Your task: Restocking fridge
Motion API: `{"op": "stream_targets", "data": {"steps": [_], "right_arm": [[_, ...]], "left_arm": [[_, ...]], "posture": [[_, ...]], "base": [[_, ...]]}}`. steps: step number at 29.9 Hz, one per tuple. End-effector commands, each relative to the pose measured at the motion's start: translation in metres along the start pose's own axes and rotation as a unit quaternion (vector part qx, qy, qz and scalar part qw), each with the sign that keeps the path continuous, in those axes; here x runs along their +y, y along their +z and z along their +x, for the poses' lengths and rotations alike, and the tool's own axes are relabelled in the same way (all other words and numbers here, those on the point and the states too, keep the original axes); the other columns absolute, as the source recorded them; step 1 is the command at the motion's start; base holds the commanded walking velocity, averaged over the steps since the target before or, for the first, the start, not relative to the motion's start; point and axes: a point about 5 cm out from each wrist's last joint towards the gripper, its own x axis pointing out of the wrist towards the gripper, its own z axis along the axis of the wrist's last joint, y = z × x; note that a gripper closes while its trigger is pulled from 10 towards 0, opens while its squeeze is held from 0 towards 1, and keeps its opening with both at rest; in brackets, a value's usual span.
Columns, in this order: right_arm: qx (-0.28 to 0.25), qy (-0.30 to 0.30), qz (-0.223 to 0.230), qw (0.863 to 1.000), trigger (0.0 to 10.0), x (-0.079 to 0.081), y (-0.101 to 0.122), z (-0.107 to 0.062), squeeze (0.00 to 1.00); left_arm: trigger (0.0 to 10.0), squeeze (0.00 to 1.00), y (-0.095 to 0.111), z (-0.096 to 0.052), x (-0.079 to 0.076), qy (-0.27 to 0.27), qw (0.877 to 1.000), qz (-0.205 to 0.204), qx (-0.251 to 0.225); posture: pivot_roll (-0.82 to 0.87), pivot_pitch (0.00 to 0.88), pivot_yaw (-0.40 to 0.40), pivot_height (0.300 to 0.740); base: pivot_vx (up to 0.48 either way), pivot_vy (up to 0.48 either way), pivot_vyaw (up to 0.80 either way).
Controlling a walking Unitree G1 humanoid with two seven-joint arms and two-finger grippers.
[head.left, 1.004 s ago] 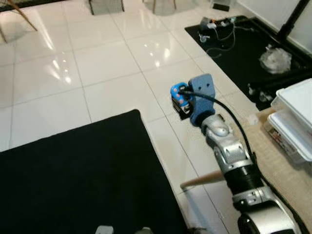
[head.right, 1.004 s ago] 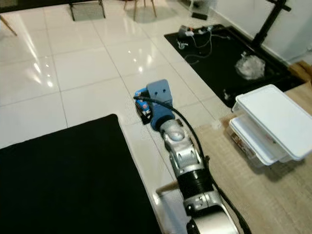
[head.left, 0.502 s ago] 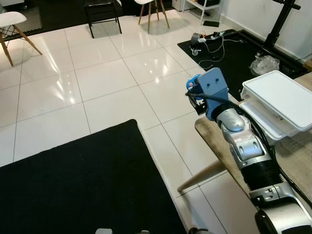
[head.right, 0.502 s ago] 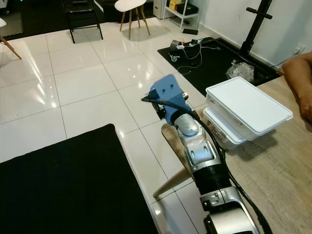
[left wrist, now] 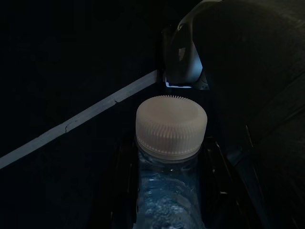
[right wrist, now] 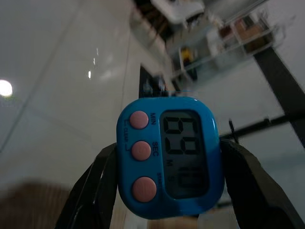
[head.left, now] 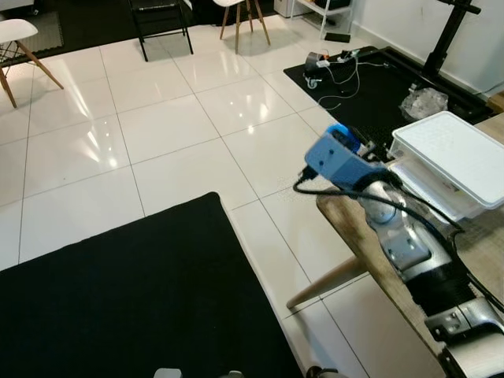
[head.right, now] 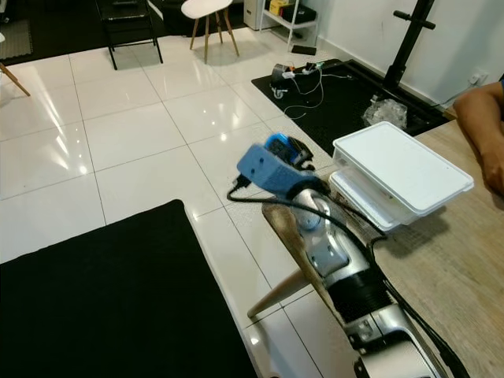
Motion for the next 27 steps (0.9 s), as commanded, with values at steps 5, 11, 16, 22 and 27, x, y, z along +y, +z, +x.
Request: {"op": "stream_targets", "data": {"steps": [5, 11, 16, 22, 27], "right_arm": [[0.047, -0.013, -0.024, 0.999, 10.0, 0.004, -0.017, -0.006, 0.0], [0.09, -0.041, -0.051, 0.994, 10.0, -0.002, -0.033, -0.01, 0.0], [0.113, -0.05, -0.065, 0.99, 10.0, -0.007, -0.041, -0.013, 0.0], [0.134, -0.052, -0.072, 0.987, 10.0, -0.01, -0.049, -0.017, 0.0], [0.148, -0.048, -0.079, 0.985, 10.0, -0.011, -0.054, -0.019, 0.0]], "left_arm": [[10.0, 0.0, 0.002, 0.004, -0.016, -0.029, 0.999, -0.01, -0.013], [10.0, 0.0, 0.001, 0.004, -0.016, -0.029, 0.999, -0.01, -0.014], [10.0, 0.0, 0.002, 0.004, -0.016, -0.029, 0.999, -0.01, -0.015], [10.0, 0.0, 0.002, 0.004, -0.017, -0.03, 0.999, -0.01, -0.014], [10.0, 0.0, 0.003, 0.005, -0.017, -0.03, 0.999, -0.01, -0.015]], "posture": [[-0.06, 0.219, -0.025, 0.74], [-0.06, 0.221, -0.027, 0.74], [-0.06, 0.219, -0.027, 0.74], [-0.06, 0.217, -0.027, 0.74], [-0.06, 0.217, -0.028, 0.74]], "base": [[0.0, 0.0, 0.0], [0.0, 0.0, 0.0], [0.0, 0.0, 0.0], [0.0, 0.0, 0.0], [0.0, 0.0, 0.0]]}}
